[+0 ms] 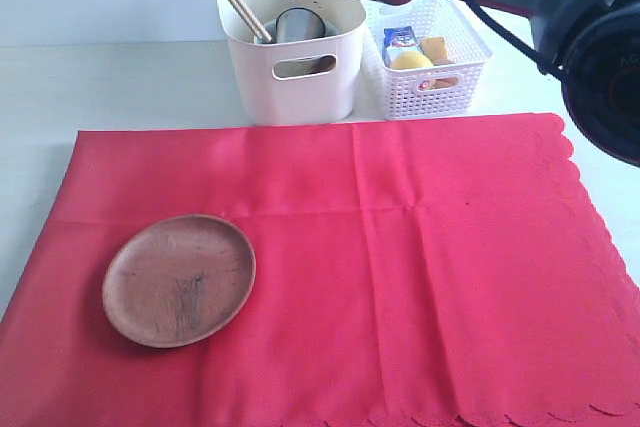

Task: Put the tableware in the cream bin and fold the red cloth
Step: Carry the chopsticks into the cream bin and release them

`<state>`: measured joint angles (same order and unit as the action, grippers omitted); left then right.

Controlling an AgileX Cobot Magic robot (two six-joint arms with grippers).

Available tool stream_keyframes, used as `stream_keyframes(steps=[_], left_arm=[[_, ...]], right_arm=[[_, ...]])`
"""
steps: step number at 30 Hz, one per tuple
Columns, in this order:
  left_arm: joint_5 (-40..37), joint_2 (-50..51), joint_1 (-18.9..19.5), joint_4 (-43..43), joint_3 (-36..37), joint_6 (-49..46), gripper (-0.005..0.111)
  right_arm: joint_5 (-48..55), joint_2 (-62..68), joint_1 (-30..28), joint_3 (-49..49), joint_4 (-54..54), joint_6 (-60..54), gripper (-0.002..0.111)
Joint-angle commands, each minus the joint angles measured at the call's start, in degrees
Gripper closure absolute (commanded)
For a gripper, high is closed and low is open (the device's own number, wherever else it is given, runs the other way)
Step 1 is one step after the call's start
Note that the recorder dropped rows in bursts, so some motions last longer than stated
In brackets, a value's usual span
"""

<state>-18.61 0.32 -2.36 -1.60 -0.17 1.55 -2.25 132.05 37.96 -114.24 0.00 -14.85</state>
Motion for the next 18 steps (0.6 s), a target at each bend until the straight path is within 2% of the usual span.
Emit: stream_keyframes(steps=[1, 2, 4, 6, 9, 13, 18], left_arm=[[0.31, -0.32, 0.1, -0.39, 0.17, 0.14, 0.107], [0.31, -0.32, 0.1, -0.39, 0.17, 0.14, 0.107], [0.31, -0.32, 0.1, -0.39, 0.17, 0.14, 0.107], [0.31, -0.32, 0.1, -0.39, 0.17, 0.14, 0.107], [0.31, -0.32, 0.1, -0.39, 0.17, 0.14, 0.107], [0.31, -0.32, 0.1, -0.39, 0.17, 0.14, 0.107], [0.31, -0.32, 0.1, -0.39, 0.17, 0.14, 0.107]], right_arm=[[-0.96, -0.16, -0.11, 0.15, 0.48, -0.05, 0.085], [-0.96, -0.16, -0.11, 0.15, 0.48, -0.05, 0.08], [-0.49, -0.16, -0.11, 0.15, 2.48, -0.05, 0.056], [3.61, -1.13, -0.11, 0.15, 5.86, -0.05, 0.047], [12.51, -3.78, -0.11, 0.15, 6.07, -0.05, 0.048], [23.49, -8.46, 0.01, 0.15, 5.96, -0.32, 0.055], [32.56, -12.64, 0.01, 0.15, 5.96, -3.56, 0.069]])
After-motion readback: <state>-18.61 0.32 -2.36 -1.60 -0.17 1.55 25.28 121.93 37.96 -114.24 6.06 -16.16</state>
